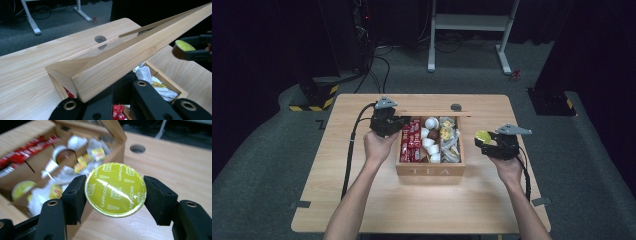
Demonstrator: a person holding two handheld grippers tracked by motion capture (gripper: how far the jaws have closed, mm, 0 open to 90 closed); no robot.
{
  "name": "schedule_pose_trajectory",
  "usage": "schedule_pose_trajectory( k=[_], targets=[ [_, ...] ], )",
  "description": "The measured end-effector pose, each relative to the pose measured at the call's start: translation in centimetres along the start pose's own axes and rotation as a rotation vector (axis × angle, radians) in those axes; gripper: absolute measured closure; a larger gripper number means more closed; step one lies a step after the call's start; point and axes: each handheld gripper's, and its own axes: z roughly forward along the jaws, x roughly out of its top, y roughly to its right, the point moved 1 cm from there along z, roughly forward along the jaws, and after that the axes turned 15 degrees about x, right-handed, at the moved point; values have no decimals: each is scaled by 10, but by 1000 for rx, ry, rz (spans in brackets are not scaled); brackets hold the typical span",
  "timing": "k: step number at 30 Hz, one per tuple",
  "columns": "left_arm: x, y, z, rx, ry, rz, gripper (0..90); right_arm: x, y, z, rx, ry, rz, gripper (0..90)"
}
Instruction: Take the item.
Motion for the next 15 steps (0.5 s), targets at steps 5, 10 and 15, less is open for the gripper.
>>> schedule_pose_trajectory(
  k=[5, 10, 15],
  targets=[
    [-2, 1, 0, 5, 3, 4, 900, -12, 5, 8, -8, -27, 20, 379],
    [-2, 0, 0, -1, 7, -7, 900, -25, 14, 18, -27, -66, 54, 379],
    [-3, 1, -1, -3, 3, -5, 900, -31, 19, 23, -34, -78, 75, 379]
  ],
)
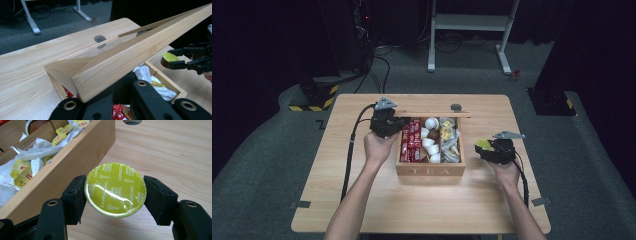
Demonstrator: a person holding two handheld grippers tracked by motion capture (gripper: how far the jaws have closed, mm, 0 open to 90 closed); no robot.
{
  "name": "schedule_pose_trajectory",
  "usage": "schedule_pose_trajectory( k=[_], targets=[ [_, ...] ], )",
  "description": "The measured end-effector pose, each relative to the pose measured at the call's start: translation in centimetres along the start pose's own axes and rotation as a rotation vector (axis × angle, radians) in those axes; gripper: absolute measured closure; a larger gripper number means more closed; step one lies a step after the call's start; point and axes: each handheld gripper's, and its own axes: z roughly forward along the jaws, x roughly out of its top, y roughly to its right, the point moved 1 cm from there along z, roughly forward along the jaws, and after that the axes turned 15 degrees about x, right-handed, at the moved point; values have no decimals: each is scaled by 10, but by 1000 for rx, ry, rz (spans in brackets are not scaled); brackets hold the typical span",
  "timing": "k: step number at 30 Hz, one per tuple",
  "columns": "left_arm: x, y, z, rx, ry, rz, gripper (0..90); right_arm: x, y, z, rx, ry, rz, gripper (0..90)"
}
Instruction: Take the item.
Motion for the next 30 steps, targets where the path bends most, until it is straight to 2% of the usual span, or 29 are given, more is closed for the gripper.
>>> schedule_pose_trajectory(
  k=[6, 11, 13, 18, 30],
  targets=[
    [-2, -1, 0, -9, 5, -2, 900, -6, -1, 14, -16, -32, -12, 378],
    [-1, -1, -1, 0, 4, 0, 900, -11, 3, 24, -25, -32, 14, 378],
    [-1, -1, -1, -2, 3, 0, 900, -12, 2, 30, -47, -53, -4, 378],
    [-2, -1, -1, 0, -1, -1, 900, -10, 2, 40, -57, -58, -1, 377],
    [-3, 0, 0, -8, -4, -9, 900, -8, 3, 42, -48, -72, 2, 371]
  ],
)
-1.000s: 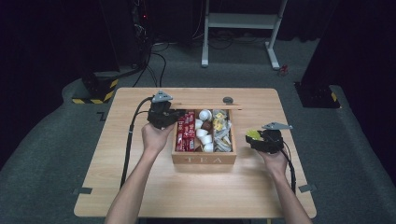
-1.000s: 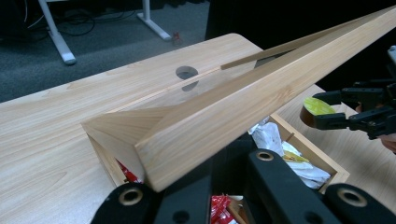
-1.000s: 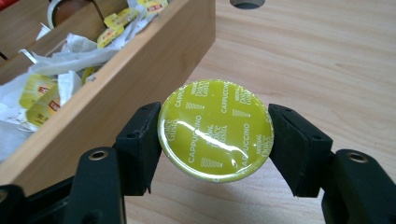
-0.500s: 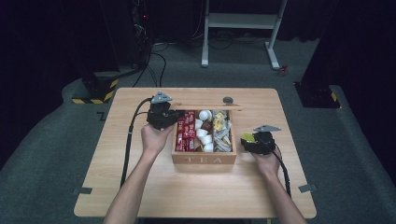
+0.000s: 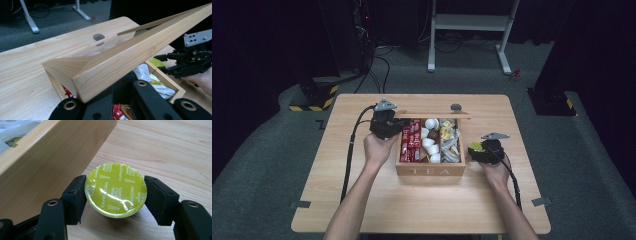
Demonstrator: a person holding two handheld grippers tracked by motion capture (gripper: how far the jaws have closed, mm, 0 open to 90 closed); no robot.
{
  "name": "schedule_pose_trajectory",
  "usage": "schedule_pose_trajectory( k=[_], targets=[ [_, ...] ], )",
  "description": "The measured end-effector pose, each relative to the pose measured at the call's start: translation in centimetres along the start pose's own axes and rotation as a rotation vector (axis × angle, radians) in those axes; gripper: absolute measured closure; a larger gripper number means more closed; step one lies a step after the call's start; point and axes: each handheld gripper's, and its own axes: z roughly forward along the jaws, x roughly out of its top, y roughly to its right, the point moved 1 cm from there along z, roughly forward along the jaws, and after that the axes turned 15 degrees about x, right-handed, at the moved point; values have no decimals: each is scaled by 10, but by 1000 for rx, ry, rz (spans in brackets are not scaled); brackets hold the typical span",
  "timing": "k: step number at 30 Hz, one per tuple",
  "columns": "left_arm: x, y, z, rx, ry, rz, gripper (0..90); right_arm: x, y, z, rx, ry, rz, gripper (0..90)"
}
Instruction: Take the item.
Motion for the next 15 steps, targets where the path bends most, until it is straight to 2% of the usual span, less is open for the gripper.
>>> schedule_pose_trajectory(
  k=[10, 12, 15],
  targets=[
    [-2, -3, 0, -35, 9, -19, 900, 0, 2, 1, -3, -23, 25, 326],
    [-2, -3, 0, -35, 9, -15, 900, 1, 1, -2, 0, -9, 10, 315],
    [-3, -2, 0, -38, 9, -19, 900, 3, 0, -7, 16, 16, 12, 310]
  ],
)
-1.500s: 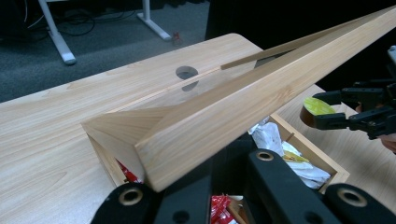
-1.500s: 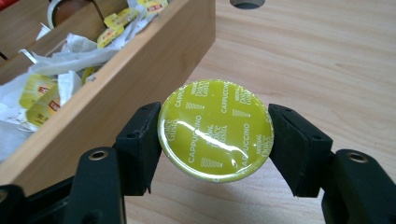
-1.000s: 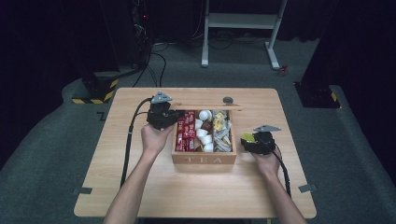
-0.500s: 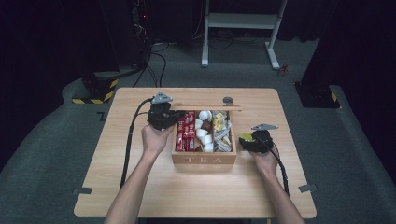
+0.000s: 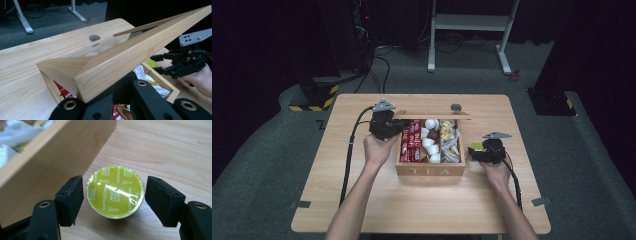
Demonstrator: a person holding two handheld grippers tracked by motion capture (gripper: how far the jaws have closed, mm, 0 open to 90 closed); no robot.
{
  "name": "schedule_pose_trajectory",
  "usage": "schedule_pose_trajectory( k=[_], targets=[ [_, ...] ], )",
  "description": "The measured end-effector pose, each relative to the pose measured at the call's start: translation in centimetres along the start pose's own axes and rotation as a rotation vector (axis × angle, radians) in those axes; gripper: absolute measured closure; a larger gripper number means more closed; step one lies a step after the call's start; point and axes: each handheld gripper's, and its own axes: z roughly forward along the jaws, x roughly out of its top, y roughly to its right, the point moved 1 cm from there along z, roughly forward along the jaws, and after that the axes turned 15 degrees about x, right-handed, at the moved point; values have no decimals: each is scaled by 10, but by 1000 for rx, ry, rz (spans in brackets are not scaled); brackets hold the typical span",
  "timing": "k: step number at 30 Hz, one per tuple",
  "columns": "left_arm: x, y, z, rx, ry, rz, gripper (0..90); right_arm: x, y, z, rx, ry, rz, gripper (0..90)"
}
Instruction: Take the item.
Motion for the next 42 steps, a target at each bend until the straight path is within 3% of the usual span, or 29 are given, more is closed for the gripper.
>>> schedule_pose_trajectory(
  k=[8, 12, 19, 28, 38, 42],
  targets=[
    [-3, 1, 0, -6, 1, -3, 900, 1, -1, -23, 49, 63, 10, 328],
    [-4, 0, 0, -10, 4, -5, 900, -3, -1, -34, 52, 98, 8, 352],
    [-7, 1, -1, -13, -4, 2, 900, -22, 7, -62, 40, 156, 44, 386],
    [-12, 2, -1, -20, 1, 2, 900, -42, 13, -79, 13, 190, 52, 415],
    [-18, 4, -2, -23, -5, 12, 900, -70, 17, -76, -44, 108, 67, 437],
    [-22, 4, -3, -33, -8, 8, 900, -79, 14, -73, -82, 66, 47, 437]
  ],
)
